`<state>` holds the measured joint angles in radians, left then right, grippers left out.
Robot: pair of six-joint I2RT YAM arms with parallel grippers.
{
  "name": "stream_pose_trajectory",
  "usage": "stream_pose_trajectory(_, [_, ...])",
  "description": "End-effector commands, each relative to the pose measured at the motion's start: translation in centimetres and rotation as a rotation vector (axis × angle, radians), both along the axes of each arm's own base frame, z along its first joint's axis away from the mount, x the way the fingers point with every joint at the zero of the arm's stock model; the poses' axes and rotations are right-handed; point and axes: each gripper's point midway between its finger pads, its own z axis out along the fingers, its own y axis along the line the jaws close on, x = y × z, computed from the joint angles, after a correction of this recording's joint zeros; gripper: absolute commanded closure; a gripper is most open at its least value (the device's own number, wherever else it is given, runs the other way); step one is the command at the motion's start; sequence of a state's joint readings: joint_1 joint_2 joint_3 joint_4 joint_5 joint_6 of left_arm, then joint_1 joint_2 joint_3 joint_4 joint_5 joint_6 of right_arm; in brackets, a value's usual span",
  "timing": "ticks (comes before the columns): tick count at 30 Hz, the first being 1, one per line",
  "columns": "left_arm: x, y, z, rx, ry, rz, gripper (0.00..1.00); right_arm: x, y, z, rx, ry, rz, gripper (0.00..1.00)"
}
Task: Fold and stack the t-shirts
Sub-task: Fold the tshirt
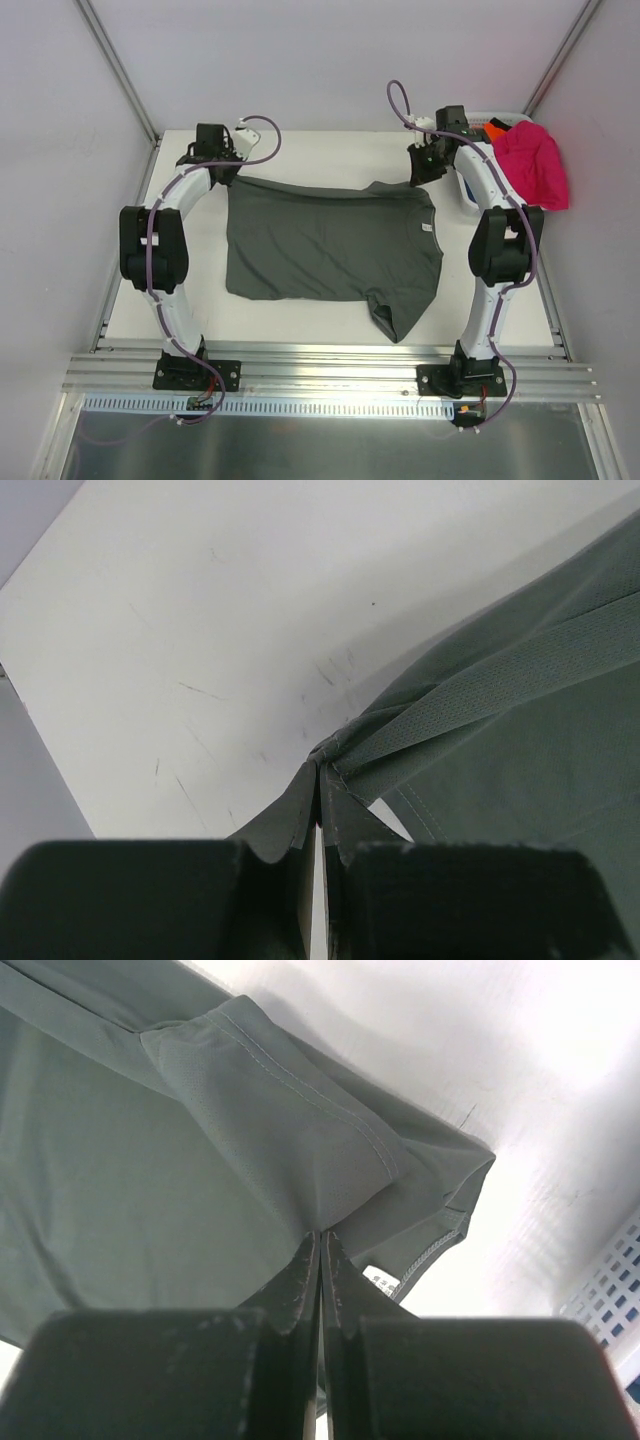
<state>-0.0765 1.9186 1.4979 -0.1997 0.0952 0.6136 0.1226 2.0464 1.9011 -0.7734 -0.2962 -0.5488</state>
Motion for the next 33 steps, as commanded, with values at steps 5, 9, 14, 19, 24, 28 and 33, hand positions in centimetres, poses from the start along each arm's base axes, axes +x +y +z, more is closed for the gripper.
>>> stream_pose_trajectory(5, [-1.4,0.4,2.5,-0.021,-0.039,0.015,1.00,-1.6,-0.1,2.4,0.006,-0.033,0.033,1.00])
stream_pose_trajectory(9, [-2.4,0.4,1.1,-0.027,-0.002,0.022,1.00,-1.9,-0.1,1.6,0.007,-0.012,0.035,1.00])
stream_pose_trajectory(14, [-3.7,0.4,0.1,-0.044,0.035,0.037,1.00,-2.4,-0.4,1.0,0.005,0.015,0.033,1.00])
stream_pose_trajectory(19, [-4.0,0.2,-0.7,-0.064,0.069,0.049,1.00,-2.8,-0.1,-0.4,0.017,0.054,0.040,1.00])
stream_pose_trajectory(24, [-3.8,0.2,-1.3,-0.071,0.092,0.063,1.00,-2.3,-0.2,-1.6,0.011,0.080,0.034,0.99])
stream_pose_trajectory(28, [-4.2,0.2,-1.7,-0.074,0.112,0.067,1.00,-2.4,-0.1,-1.9,0.016,0.089,0.034,0.99])
stream_pose_trajectory(33, [-4.8,0.0,-2.2,-0.095,0.144,0.081,0.80,-2.5,0.1,-2.0,0.021,0.094,0.034,1.00])
